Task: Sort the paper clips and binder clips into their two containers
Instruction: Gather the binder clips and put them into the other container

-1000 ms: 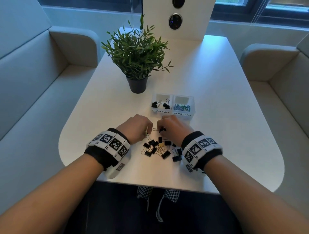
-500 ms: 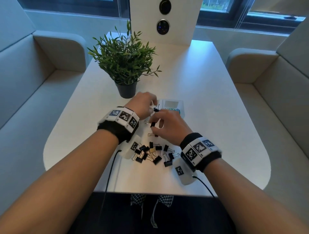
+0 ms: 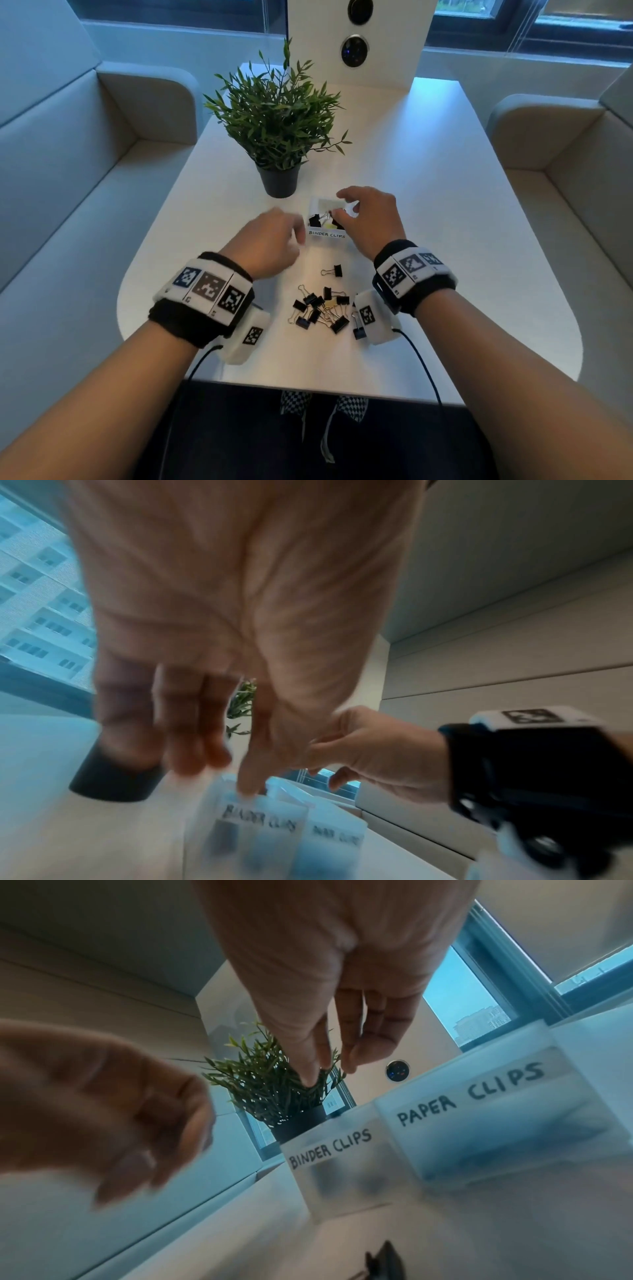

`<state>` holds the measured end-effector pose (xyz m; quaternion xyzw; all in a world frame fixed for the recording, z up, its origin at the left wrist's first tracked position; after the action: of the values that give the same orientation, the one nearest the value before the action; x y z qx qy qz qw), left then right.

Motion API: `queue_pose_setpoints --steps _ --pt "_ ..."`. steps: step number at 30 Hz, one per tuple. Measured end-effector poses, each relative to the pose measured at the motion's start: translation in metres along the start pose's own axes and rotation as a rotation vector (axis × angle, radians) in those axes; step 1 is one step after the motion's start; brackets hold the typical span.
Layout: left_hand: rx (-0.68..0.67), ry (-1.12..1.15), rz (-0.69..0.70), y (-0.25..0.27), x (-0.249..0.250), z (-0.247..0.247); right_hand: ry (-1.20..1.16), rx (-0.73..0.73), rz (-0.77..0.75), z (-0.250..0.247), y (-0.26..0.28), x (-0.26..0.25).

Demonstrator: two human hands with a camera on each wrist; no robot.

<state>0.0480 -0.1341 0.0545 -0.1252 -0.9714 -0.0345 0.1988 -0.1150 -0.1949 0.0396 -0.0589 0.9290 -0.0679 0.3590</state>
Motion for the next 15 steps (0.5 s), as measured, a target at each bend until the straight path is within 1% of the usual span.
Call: queue_pose_setpoints --steps 1,2,3,4,6,7,8,9,11,15 --pt "-0.115 -0.012 0.019 0.008 0.001 0.007 0.0 0.007 0.0 -0.001 0.003 0.001" --pt "-0.202 -0.021 0.043 0.016 0.003 0.014 0.008 0.006 -0.022 -0.002 0.007 0.002" --pt "-0.251 -0.03 0.071 0.021 0.004 0.02 0.027 -0.021 -0.063 -0.003 0.012 0.003" --pt "-0.277 -0.037 0.099 0.024 0.005 0.026 0.061 -0.086 -0.112 -0.002 0.018 0.003" --pt "-0.301 -0.065 0.152 0.025 0.007 0.036 0.186 -0.293 -0.18 0.004 0.031 0.005" --pt "-0.31 -0.083 0.173 0.024 0.006 0.04 0.265 -0.387 -0.185 0.009 0.035 0.007" --pt "-0.315 -0.099 0.192 0.022 0.006 0.043 0.331 -0.451 -0.169 0.014 0.038 0.009" --pt "-0.321 -0.107 0.207 0.02 0.006 0.046 0.37 -0.487 -0.143 0.018 0.04 0.012" --pt "-0.335 -0.1 0.22 0.017 0.006 0.049 0.402 -0.51 -0.113 0.022 0.042 0.014" --pt "-0.328 -0.098 0.225 0.015 0.005 0.052 0.422 -0.49 -0.143 0.024 0.044 0.015"
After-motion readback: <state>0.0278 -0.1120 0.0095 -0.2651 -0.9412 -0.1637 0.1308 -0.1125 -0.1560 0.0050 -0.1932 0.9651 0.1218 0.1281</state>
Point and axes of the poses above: each hand's wrist, its own y-axis away from the middle knuckle, its own z-axis out of the palm, x = y × z, the point moved 2 cm from there along -y, towards the middle knuckle, and after that the axes turned 7 degrees about z, right-handed, at the moved point
